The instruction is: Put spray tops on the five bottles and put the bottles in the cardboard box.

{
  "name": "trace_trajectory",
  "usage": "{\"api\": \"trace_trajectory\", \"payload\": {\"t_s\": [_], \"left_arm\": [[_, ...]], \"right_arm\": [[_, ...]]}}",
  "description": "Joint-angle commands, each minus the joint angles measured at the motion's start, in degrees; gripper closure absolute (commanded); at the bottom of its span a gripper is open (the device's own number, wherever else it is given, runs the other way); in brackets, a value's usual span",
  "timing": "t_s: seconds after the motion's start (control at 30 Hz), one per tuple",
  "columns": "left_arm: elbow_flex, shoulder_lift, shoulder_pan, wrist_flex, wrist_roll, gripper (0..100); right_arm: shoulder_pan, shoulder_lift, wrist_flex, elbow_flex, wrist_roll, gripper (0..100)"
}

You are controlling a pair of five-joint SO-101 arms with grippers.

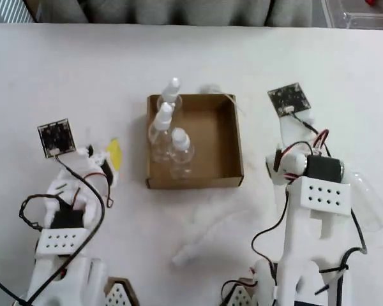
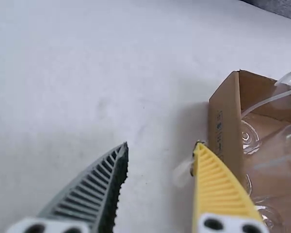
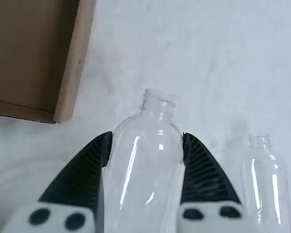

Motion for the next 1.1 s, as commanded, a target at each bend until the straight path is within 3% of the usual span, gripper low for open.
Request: {"api": "trace_trajectory", "payload": {"t_s": [0.0, 0.13, 0.27, 0.67, 0.9, 1.07], "left_arm": [[0.0, -1.89, -0.48, -0.79, 0.35, 79], [0.0, -1.89, -0.48, -0.79, 0.35, 79], [0.0, -1.89, -0.48, -0.79, 0.35, 79], [0.0, -1.89, -0.48, -0.79, 0.35, 79], [0.0, -1.89, -0.48, -0.79, 0.35, 79], [0.0, -1.8, -0.48, -0.88, 0.35, 79]], "right_arm": [[0.84, -1.27, -4.88, 3.08, 0.88, 93.7], [0.57, -1.27, -7.78, 6.51, 0.7, 84.2], [0.04, -1.89, -6.99, 6.42, 0.88, 82.6], [-2.77, 0.92, 14.11, -11.16, 0.79, 82.5], [0.31, 14.37, 6.9, -11.16, -1.41, 80.9], [0.92, 18.68, 3.74, -11.16, -0.62, 64.3]]}}
